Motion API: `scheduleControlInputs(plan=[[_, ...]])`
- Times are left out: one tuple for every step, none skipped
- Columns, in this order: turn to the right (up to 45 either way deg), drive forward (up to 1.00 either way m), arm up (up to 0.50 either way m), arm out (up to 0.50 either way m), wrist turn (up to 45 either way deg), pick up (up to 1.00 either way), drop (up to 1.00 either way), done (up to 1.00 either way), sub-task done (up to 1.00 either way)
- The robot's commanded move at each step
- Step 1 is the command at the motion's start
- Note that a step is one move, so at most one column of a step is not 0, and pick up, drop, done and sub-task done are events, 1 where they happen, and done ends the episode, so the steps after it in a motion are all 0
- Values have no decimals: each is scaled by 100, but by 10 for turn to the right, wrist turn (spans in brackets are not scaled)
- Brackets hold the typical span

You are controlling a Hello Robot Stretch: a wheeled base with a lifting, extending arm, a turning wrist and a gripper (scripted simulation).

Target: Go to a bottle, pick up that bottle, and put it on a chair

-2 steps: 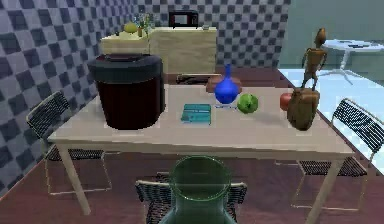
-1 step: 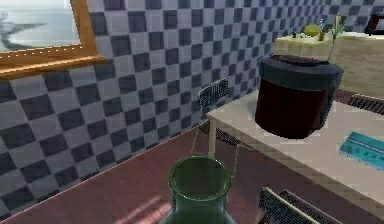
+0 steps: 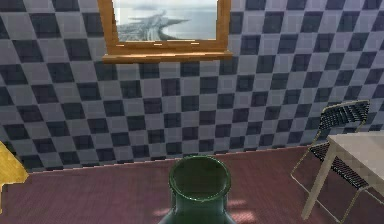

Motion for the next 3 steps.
scheduleControlInputs(plan=[[0,0,0,48,0,0,0,0,0],[0,0,0,0,450,0,0,0,0],[0,0,0,0,240,0,0,0,0]])
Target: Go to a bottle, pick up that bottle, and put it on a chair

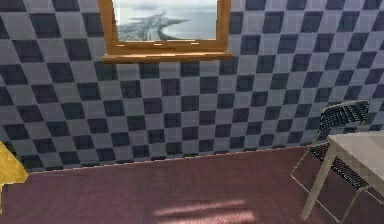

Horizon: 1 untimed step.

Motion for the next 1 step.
scheduleControlInputs(plan=[[0,0,-38,0,0,0,0,0,0]])
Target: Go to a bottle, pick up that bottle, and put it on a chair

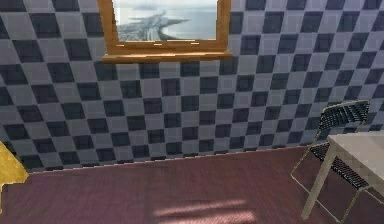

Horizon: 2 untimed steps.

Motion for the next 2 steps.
scheduleControlInputs(plan=[[0,0,-32,0,0,0,0,0,0],[0,0,0,0,0,0,100,0,0]])
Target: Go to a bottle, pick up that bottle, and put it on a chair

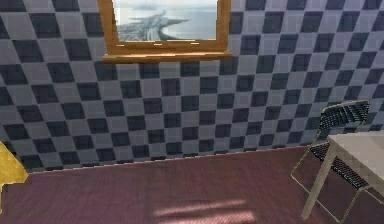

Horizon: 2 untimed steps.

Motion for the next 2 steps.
scheduleControlInputs(plan=[[0,0,10,0,0,0,0,0,0],[0,0,0,-8,0,0,0,0,0]])
